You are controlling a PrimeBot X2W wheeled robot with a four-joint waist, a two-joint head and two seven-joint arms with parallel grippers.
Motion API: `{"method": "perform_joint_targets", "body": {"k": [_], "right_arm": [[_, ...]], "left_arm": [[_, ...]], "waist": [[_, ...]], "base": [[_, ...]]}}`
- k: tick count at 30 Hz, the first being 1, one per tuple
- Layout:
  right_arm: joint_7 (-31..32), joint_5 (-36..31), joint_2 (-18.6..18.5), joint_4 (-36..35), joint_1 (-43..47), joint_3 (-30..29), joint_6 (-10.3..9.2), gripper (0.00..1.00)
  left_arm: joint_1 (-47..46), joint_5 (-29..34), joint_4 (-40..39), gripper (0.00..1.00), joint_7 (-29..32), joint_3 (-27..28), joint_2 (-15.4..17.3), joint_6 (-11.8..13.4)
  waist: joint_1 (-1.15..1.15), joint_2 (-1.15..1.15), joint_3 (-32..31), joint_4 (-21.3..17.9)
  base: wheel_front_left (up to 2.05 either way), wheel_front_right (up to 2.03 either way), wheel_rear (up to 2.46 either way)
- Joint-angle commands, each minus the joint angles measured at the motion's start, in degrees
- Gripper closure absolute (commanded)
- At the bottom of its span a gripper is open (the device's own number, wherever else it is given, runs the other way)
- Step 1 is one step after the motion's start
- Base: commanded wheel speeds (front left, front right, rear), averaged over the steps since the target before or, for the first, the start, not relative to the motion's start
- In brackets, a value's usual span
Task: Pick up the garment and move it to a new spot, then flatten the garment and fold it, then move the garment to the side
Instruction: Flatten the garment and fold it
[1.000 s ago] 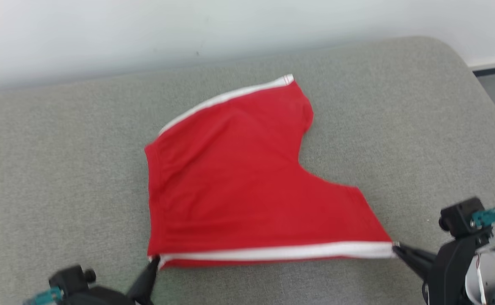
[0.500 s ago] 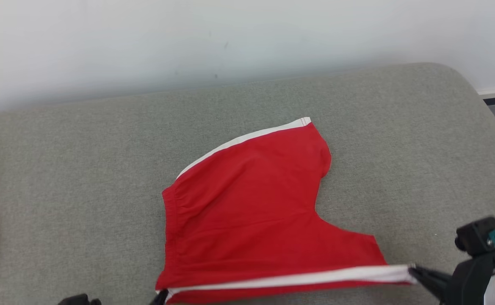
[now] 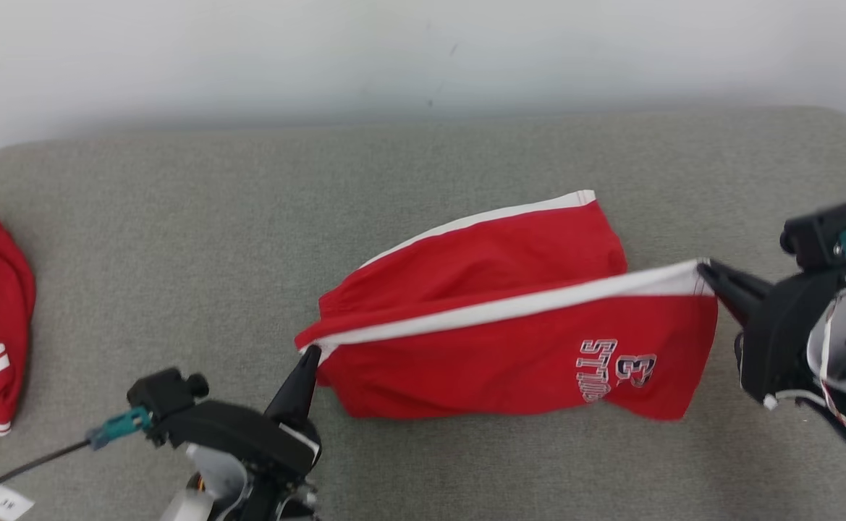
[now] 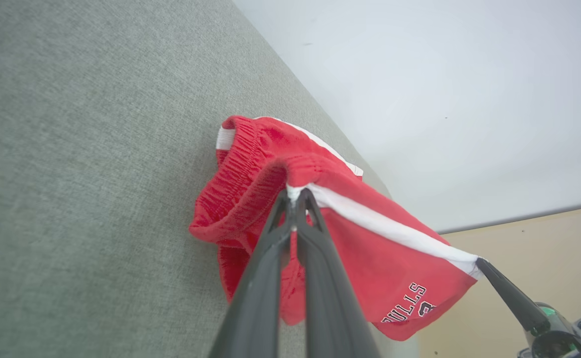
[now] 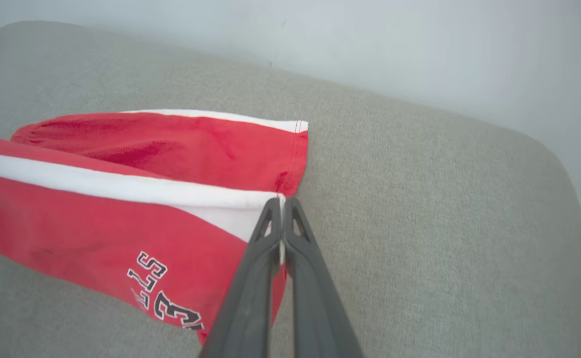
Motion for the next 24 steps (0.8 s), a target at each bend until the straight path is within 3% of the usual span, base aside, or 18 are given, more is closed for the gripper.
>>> {"method": "perform_joint_targets", "body": {"k": [1,7,15,24], "right_arm": [[-2.3,0.0,-0.3,3.1,-3.7,1.2,-0.13,1.0],[-9.1,-0.6,0.1,13.5,-13.7,4.0,-0.14,1.0],[-17.9,-2.2,1.5,25.4,-23.3,5.0,-0.14,1.0],[-23.6,-3.5,3.8,35.0,-28.8,6.5,-0.14,1.0]], "left_arm": [[-2.9,0.6,1.9,1.0,-0.4,-0.2,-1.2,0.2],[-10.2,2.4,7.2,1.0,-3.0,-0.2,-4.6,1.1],[-18.7,6.1,13.9,1.0,-5.7,-2.0,-6.7,3.8],[-24.4,7.0,19.5,1.0,-7.2,-3.4,-7.8,3.7]], "waist": [[0.0,-0.01,2.6,2.4],[0.0,-0.01,5.9,4.4],[0.0,-0.01,10.5,6.8],[0.0,-0.01,13.3,7.8]], "base": [[0.0,0.0,0.0],[0.0,0.0,0.0],[0.0,0.0,0.0],[0.0,0.0,0.0]]}}
